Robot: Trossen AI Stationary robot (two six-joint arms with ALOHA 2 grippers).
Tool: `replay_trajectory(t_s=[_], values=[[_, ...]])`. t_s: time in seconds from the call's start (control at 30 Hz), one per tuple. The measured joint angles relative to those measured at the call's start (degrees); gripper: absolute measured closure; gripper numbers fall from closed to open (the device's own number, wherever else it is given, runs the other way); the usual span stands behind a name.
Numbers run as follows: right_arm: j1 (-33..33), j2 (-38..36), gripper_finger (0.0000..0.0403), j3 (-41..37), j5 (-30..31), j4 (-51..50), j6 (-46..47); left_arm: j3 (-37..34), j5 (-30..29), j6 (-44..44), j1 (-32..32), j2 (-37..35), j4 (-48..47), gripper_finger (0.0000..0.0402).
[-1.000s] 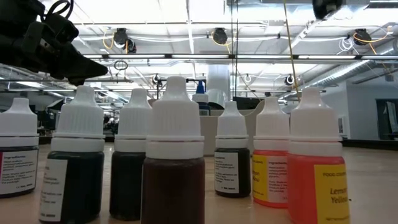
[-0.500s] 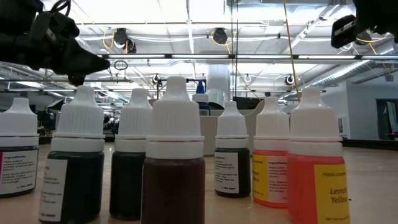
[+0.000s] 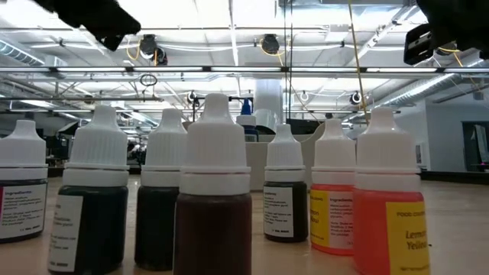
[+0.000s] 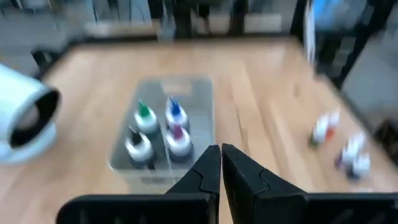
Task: Pick & Place food coloring
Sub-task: Put the small red food coloring bottle into the gray bin
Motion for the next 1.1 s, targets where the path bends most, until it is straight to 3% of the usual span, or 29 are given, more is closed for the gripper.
replay_trajectory(t_s=[0.13,0.23,0.4,0.5,0.77,1.1], values=[[0.0,-0.07,0.0401,-0.02,-0.02,0.2,-0.38,11.54,-1.77,-6.56,-6.08,14.89,-13.33,0.038],[0.0,-0.04,0.0402,-0.04,-0.02,0.13,-0.89,19.42,1.37,-10.91,-9.35,25.76,-20.72,0.038],[0.0,-0.04,0.0401,-0.04,-0.02,0.25,-1.58,31.59,6.1,-12.99,-12.98,40.76,-24.9,0.0376],[-0.2,-0.04,0.0402,-0.09,-0.02,0.63,-2.56,39.57,9.94,-13.0,-13.72,47.39,-26.58,0.0352],[-0.22,-0.04,0.0402,-0.11,-0.02,1.81,-2.85,54.97,12.96,-14.12,-13.82,60.69,-36.41,0.0245],[-0.22,-0.04,0.0402,-0.11,-0.02,1.65,-2.83,57.02,18.41,-14.65,-13.71,64.94,-39.08,0.0193]])
